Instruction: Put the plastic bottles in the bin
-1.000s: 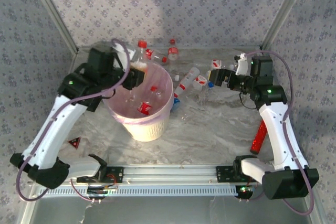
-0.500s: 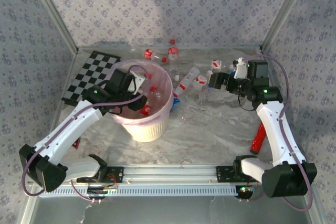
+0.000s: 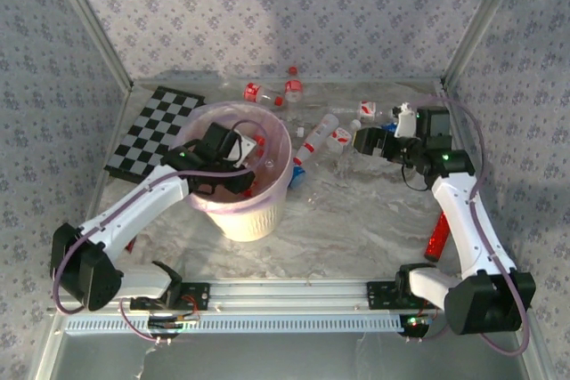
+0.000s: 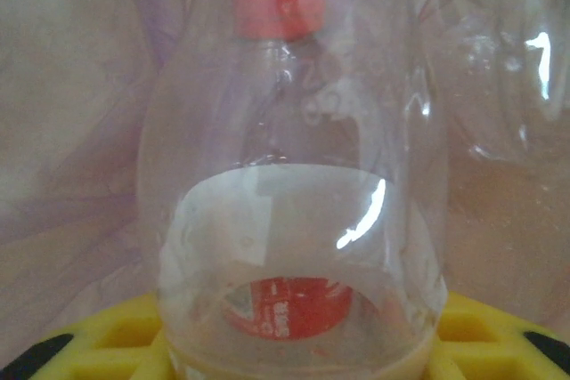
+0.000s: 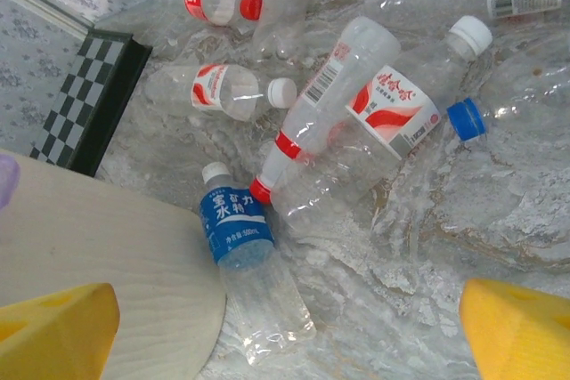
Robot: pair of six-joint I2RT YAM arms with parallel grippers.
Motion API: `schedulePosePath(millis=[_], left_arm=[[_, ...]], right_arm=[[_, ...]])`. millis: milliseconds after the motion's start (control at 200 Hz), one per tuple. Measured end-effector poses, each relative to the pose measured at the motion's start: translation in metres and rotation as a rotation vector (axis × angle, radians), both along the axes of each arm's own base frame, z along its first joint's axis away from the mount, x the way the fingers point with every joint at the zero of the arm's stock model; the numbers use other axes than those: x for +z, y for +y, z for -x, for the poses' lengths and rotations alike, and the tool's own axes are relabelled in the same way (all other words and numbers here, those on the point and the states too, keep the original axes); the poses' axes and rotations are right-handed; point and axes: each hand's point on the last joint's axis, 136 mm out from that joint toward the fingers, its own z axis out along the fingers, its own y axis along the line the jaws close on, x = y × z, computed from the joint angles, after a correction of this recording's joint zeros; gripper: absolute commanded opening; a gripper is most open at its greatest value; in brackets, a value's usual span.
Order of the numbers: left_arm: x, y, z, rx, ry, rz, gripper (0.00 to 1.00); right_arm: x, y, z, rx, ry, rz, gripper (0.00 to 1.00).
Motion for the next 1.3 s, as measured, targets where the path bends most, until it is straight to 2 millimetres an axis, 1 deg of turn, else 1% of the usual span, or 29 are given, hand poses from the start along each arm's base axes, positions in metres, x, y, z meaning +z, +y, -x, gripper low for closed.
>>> schedulePosePath(millis=[90, 170, 305, 375, 470, 525, 570, 665, 730, 770, 900, 955, 1005, 1045, 1115, 1230, 1300], left_arm=[[0.0, -0.004, -0.004, -0.006, -0.01, 0.014, 0.66], [0.0, -0.008, -0.006, -0.014, -0.015, 0.027, 0.75], [0.001, -0.011, -0.005, -0.01, -0.01, 0.052, 0.84], [0.005, -0.01, -0.005, -0.006, -0.008, 0.059, 0.88], [0.016, -0.007, -0.003, 0.008, -0.008, 0.067, 0.95], [0.029, -0.007, -0.003, 0.013, -0.022, 0.08, 0.99], [0.043, -0.007, -0.004, 0.019, -0.044, 0.1, 1.0], [0.074, -0.007, -0.003, 0.02, -0.098, 0.141, 1.0], [0.092, -0.006, -0.002, 0.018, -0.134, 0.167, 1.0], [0.102, -0.005, -0.001, 0.018, -0.15, 0.179, 1.0], [0.126, -0.006, -0.002, 0.027, -0.192, 0.223, 1.0], [0.132, -0.007, -0.002, 0.032, -0.198, 0.239, 1.0], [0.135, -0.008, -0.003, 0.039, -0.202, 0.25, 1.0], [0.138, -0.008, -0.003, 0.044, -0.203, 0.26, 1.0], [0.142, -0.009, -0.004, 0.052, -0.209, 0.275, 1.0], [0.151, -0.009, -0.004, 0.065, -0.229, 0.309, 1.0], [0.158, -0.01, -0.003, 0.069, -0.244, 0.334, 1.0]], right_arm=[[-0.015, 0.013, 0.004, 0.057, 0.022, 0.022, 0.99], [-0.034, 0.027, 0.008, 0.122, 0.06, 0.048, 0.94], [-0.071, 0.054, 0.014, 0.241, 0.143, 0.095, 0.88], [-0.088, 0.068, 0.018, 0.294, 0.187, 0.117, 0.86], [-0.11, 0.082, 0.023, 0.343, 0.249, 0.143, 0.83], [-0.122, 0.086, 0.021, 0.347, 0.281, 0.161, 0.83], [-0.128, 0.084, 0.018, 0.331, 0.299, 0.174, 0.82], [-0.135, 0.07, 0.006, 0.239, 0.331, 0.179, 0.82], [-0.133, 0.051, -0.008, 0.128, 0.348, 0.142, 0.83], [-0.131, 0.035, -0.019, 0.046, 0.35, 0.111, 0.84], [-0.125, -0.032, -0.057, -0.269, 0.351, -0.015, 0.86], [-0.129, -0.056, -0.069, -0.39, 0.368, -0.052, 0.85], [-0.136, -0.071, -0.076, -0.478, 0.392, -0.075, 0.84], [-0.143, -0.08, -0.081, -0.536, 0.412, -0.084, 0.83], [-0.153, -0.088, -0.092, -0.61, 0.44, -0.099, 0.82], [-0.164, -0.092, -0.113, -0.675, 0.463, -0.136, 0.83], [-0.168, -0.094, -0.128, -0.704, 0.466, -0.158, 0.84]])
